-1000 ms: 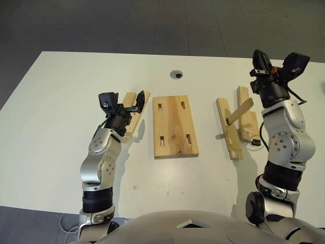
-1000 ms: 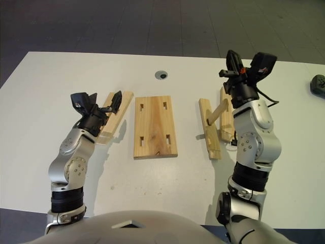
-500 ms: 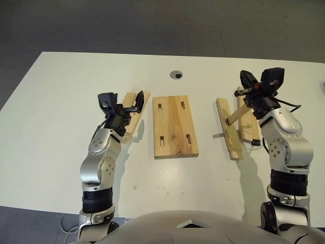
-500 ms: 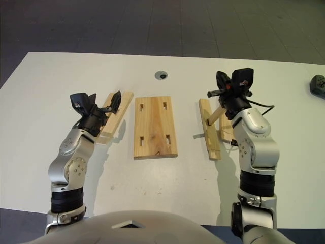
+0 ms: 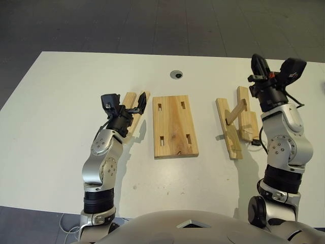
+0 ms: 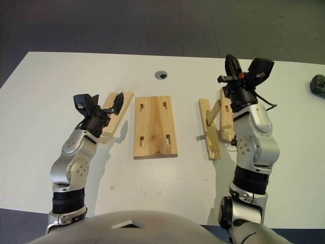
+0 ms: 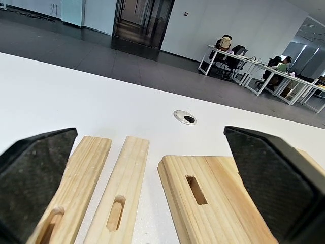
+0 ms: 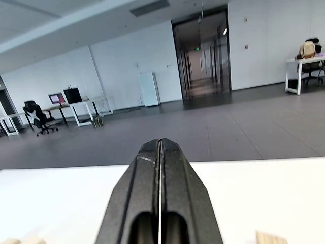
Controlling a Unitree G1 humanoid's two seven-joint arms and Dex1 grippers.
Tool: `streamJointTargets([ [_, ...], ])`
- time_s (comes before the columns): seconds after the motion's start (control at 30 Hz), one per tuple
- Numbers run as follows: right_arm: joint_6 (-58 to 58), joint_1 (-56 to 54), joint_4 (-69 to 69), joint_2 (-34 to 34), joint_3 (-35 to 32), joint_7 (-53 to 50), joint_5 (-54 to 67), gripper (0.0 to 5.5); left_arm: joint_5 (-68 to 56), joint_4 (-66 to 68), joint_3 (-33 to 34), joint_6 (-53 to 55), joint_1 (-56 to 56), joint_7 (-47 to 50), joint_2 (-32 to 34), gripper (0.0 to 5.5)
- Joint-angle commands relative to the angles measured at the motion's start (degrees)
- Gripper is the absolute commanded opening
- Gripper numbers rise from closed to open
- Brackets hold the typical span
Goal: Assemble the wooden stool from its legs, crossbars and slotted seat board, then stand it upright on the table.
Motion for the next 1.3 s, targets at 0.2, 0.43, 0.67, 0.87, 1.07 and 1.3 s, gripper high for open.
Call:
streamJointTargets([
  [0.2, 1.7, 1.6, -1.5, -1.2, 1.6, -0.2, -1.0, 0.00, 0.4, -0.3, 0.2, 0.3, 0.1, 0.1, 0.0, 5.38],
  [0.43, 5.0, 7.0, 6.6, -6.3, 11.9, 3.0, -11.4, 0.00, 0.4, -0.5, 0.1, 0.4, 0.2, 0.4, -0.3, 5.38],
  [0.67, 1.6, 5.4, 5.3, -2.5, 7.3, 3.7, -6.4, 0.00, 0.6, -0.8, -0.7, 0.4, 1.1, 0.6, -0.8, 5.38],
  [0.87, 0.3, 1.1, 3.5, 0.0, 3.3, 2.0, -1.6, 0.00, 0.6, -0.8, -0.5, 0.5, 0.6, 0.5, -0.9, 5.38],
  [1.07, 2.4, -5.4, -1.5, -0.2, 0.2, -2.4, 2.6, 0.00, 0.5, -0.6, 0.1, 0.6, 0.3, 0.2, -0.7, 5.38],
  [1.3, 2.4, -0.6, 0.1, -2.9, 3.9, -0.7, -2.3, 0.00, 0.6, -0.6, 0.0, 0.5, 0.4, 0.3, -0.9, 5.38],
])
